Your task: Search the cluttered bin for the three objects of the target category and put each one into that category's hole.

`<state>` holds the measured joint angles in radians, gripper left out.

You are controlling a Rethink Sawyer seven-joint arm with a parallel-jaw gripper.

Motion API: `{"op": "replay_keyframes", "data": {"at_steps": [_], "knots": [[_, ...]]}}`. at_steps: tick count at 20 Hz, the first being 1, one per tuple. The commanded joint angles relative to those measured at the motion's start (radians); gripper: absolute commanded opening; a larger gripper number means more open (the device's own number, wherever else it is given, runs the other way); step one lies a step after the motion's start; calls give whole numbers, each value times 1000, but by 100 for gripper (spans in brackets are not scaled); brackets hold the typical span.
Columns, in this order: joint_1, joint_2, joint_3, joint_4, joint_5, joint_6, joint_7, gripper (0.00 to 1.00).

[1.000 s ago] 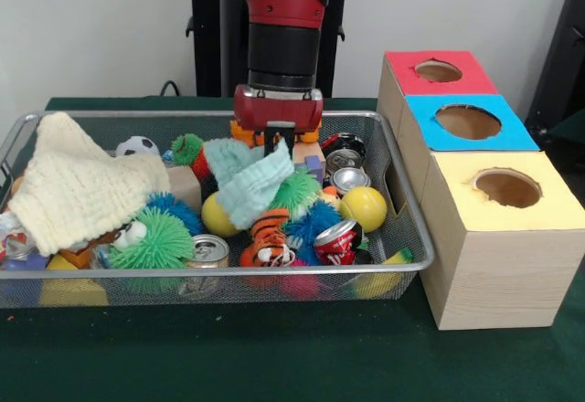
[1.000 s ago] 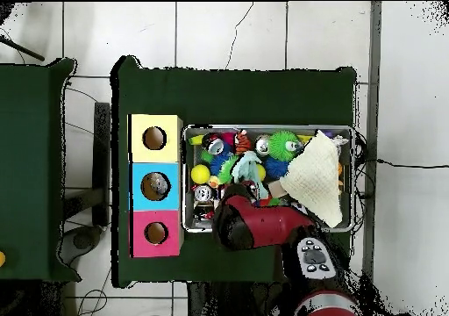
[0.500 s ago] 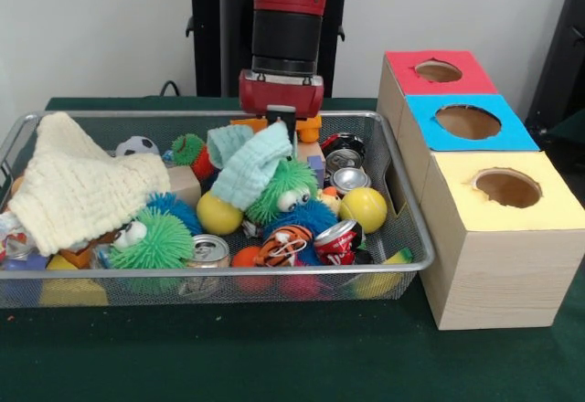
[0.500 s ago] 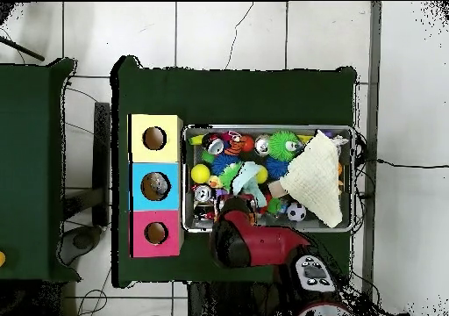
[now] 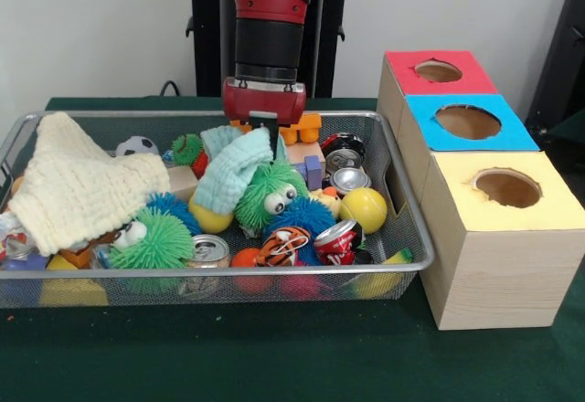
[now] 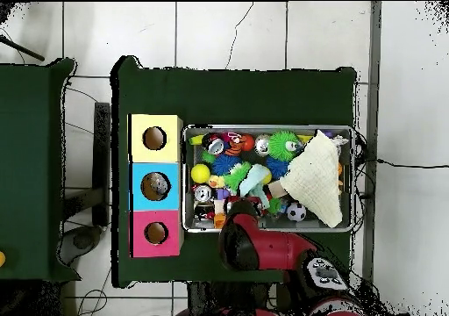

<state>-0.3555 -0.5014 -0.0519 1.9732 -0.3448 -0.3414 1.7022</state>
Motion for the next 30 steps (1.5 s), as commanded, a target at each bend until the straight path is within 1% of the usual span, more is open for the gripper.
{"op": "replay_keyframes", "data": {"at_steps": [1,2,3,6,12,15,16,17,18,20,21,23,25,26,28,30], "knots": [[-1,86,95,40,43,-21,241,0],[4,88,92,42,44,-17,237,0],[1,90,92,44,45,-26,239,100],[10,97,87,44,50,-69,250,100],[31,108,83,40,71,-82,247,100],[23,88,94,40,70,-52,234,100],[19,68,91,43,64,-29,221,100],[2,37,93,48,49,10,202,100],[-23,-10,99,62,26,65,178,100],[-112,-123,144,91,-31,195,112,100],[-164,-173,182,101,-54,256,78,100],[-248,-247,248,118,-75,353,13,100],[-299,-305,294,140,-77,421,-28,100],[-308,-338,302,155,-69,451,-40,100],[-320,-430,320,213,-39,520,-49,100],[-335,-533,350,268,11,611,-67,100]]}}
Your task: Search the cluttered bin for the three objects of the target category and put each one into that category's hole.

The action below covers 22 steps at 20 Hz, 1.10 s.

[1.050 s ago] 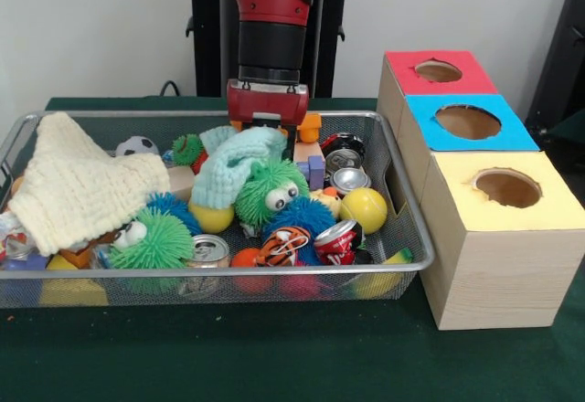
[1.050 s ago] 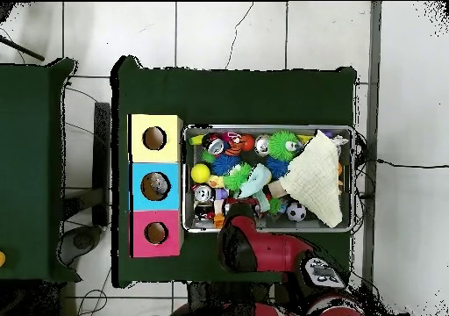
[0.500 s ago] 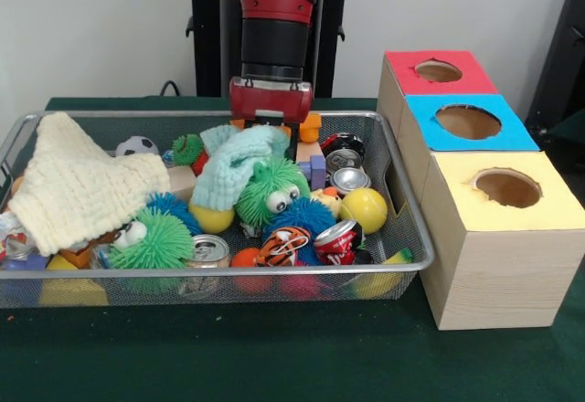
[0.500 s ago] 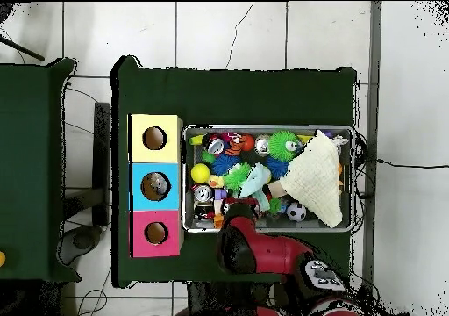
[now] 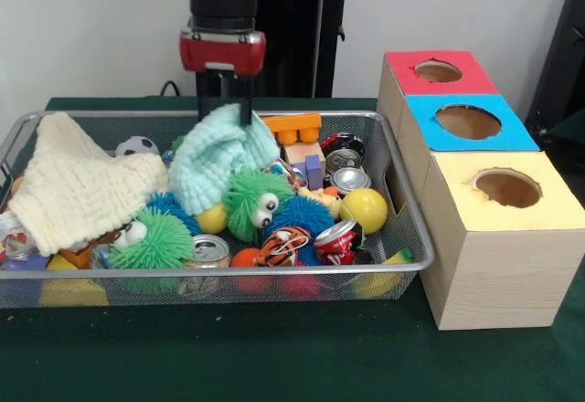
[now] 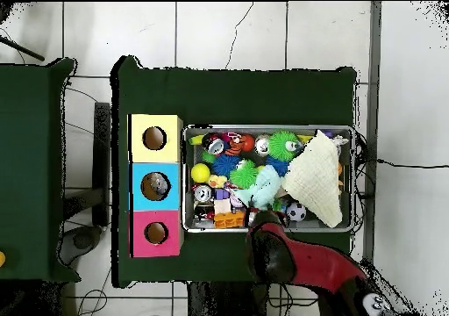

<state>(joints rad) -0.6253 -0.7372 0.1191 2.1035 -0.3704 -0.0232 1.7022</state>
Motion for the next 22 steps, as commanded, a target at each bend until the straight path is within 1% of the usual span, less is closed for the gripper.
{"op": "replay_keyframes", "data": {"at_steps": [1,2,3,6,8,13,15,16,18,22], "knots": [[-66,-339,188,154,61,337,-75,100],[-67,-372,199,166,85,374,-78,100],[-64,-391,206,172,98,393,-69,100],[-64,-421,230,184,120,422,-52,100],[-66,-431,246,192,125,416,-39,100],[-46,-416,253,188,120,406,-5,100],[-55,-397,261,186,107,390,-7,100],[-76,-382,269,187,94,378,-18,100],[-97,-337,266,162,50,362,-37,100],[-123,-239,212,71,-71,319,-64,100]]}}
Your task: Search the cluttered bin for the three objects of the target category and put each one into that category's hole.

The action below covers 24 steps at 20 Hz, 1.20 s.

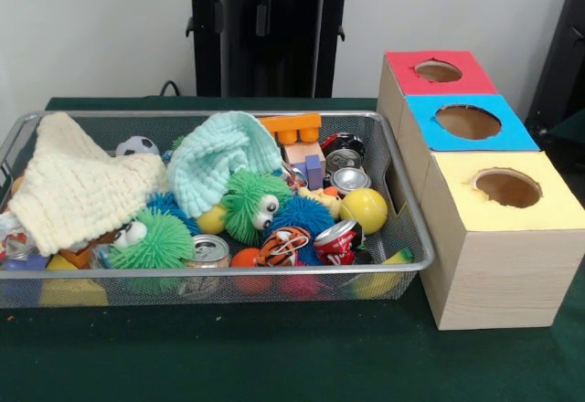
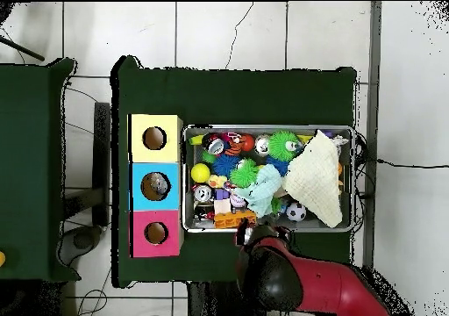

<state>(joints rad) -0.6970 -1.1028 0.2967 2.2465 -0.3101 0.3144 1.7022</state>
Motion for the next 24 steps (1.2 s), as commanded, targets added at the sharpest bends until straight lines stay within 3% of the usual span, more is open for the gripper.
{"op": "replay_keyframes", "data": {"at_steps": [1,9,19,24], "knots": [[-55,143,24,-90,-158,-29,-68,100],[-111,211,36,-157,-288,-48,-58,100],[-155,246,84,-209,-345,-41,-52,100],[-178,317,98,-271,-383,-81,-54,100]]}}
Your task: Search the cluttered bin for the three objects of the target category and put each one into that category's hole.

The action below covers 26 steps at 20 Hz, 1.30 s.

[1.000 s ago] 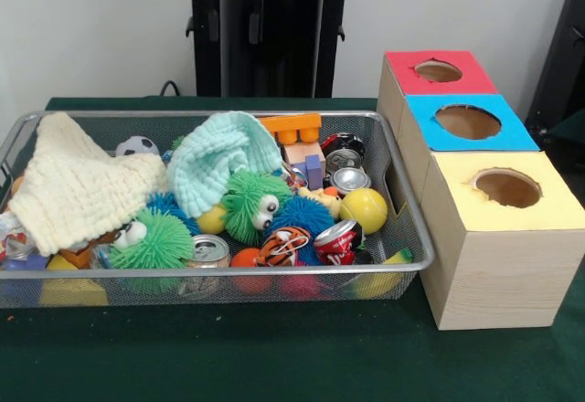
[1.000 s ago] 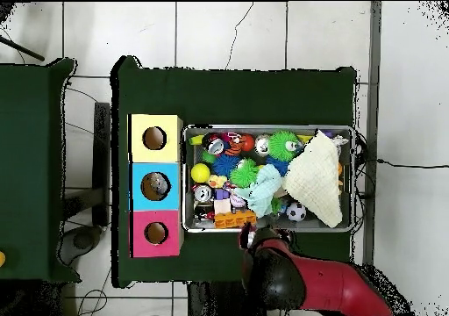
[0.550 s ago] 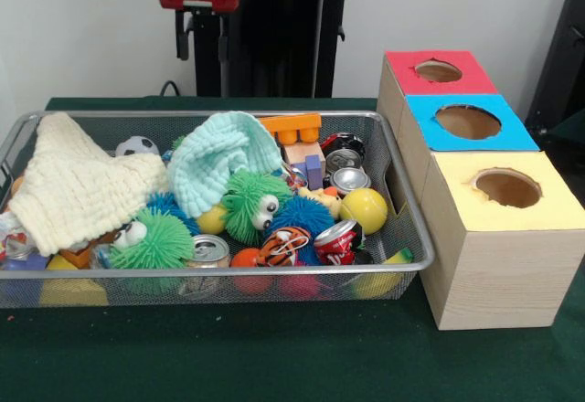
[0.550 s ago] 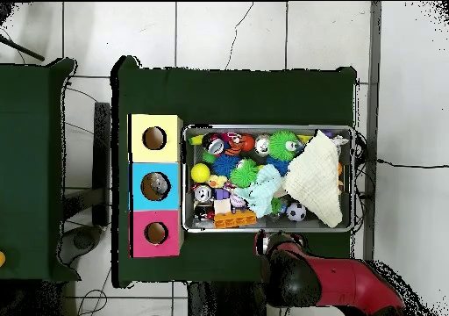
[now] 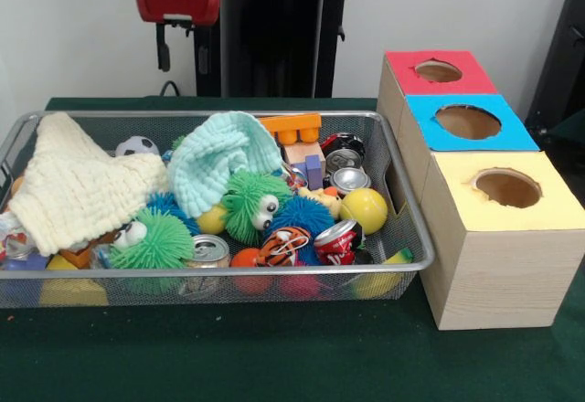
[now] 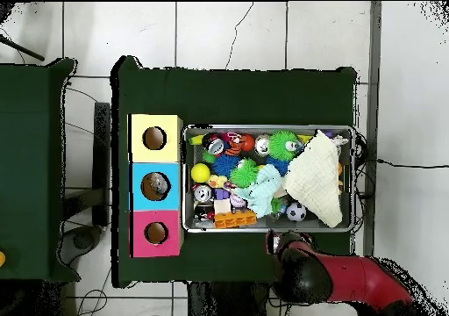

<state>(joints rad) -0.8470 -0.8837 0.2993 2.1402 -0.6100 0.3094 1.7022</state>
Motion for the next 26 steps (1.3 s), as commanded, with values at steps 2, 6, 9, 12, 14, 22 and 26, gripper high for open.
{"op": "replay_keyframes", "data": {"at_steps": [2,6,9,12,14,22,26], "knots": [[-49,123,119,-188,-102,-79,-77,100],[-69,157,158,-234,-145,-91,-103,100],[-75,146,183,-251,-168,-75,-115,100],[-81,138,204,-261,-176,-50,-120,100],[-79,148,207,-276,-187,-45,-114,100],[-110,214,238,-341,-257,-63,-135,100],[-137,228,263,-347,-287,-74,-136,100]]}}
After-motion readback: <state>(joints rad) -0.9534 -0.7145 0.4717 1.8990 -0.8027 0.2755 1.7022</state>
